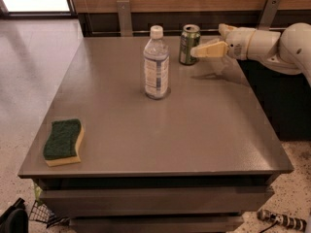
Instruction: Move green can near sponge
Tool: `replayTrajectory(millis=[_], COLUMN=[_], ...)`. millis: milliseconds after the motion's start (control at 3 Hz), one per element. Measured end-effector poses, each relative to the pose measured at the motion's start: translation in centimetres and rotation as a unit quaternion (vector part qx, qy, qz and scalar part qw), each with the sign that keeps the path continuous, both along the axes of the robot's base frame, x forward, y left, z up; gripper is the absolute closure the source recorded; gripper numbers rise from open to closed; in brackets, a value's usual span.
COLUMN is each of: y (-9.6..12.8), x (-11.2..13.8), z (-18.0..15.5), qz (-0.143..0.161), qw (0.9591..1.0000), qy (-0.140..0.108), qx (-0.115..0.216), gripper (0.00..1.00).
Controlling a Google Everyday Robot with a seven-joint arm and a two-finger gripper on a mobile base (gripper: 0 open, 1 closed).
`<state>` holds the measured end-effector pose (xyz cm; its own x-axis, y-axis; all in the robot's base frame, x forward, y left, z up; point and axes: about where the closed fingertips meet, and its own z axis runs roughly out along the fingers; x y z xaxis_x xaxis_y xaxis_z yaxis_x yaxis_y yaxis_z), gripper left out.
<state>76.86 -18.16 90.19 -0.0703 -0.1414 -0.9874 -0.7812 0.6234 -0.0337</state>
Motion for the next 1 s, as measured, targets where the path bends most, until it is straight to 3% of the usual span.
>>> replayTrajectory(millis=[667,1000], y=[3.0,4.0], x=[2.2,2.6], z=[-2.5,-2.9], qz=[0.021,0.029], qw=[0.9989,0.9984], qy=[0.006,0.005], qx=[0.041,0.048], gripper=[0.00,0.15])
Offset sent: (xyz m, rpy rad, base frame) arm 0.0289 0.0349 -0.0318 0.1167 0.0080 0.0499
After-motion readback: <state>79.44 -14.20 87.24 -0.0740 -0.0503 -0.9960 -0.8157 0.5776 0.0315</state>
